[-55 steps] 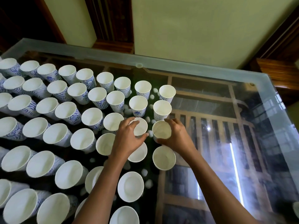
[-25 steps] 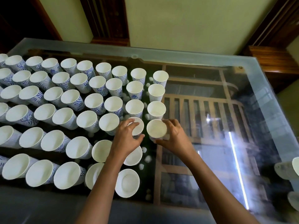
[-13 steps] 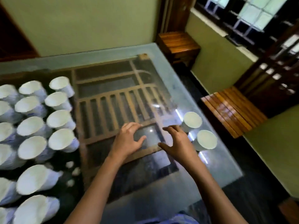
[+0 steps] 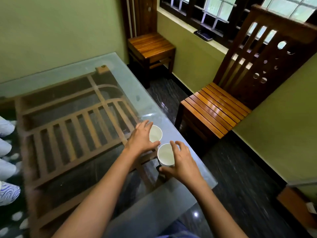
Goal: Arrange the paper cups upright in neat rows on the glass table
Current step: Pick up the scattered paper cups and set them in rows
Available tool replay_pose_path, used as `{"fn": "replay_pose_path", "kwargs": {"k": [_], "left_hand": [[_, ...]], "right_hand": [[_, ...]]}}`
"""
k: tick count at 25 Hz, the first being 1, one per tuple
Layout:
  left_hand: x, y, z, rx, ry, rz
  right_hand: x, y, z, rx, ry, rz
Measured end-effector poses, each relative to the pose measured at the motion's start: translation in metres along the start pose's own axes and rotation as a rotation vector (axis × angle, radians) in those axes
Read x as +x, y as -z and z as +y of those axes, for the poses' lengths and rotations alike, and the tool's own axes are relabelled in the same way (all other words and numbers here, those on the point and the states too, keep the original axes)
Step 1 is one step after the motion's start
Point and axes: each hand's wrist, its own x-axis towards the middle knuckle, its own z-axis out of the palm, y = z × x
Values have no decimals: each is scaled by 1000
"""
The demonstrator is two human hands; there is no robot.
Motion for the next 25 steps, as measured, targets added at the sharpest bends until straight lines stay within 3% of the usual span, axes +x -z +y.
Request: {"fn": "replay_pose_path", "kwargs": {"k": [4, 11, 19, 25], "left_hand": [[-1, 0, 1, -58, 60, -10], [-80, 25, -48, -147, 290, 187], [-268, 51, -126, -188, 754, 478], [-345, 56, -162, -184, 940, 618]], "right_hand": [[9, 1, 2, 10, 57, -22], [19, -3, -38, 63, 222, -83], [5, -76, -173, 51, 543, -336], [-9, -136, -281, -26, 833, -507]]}}
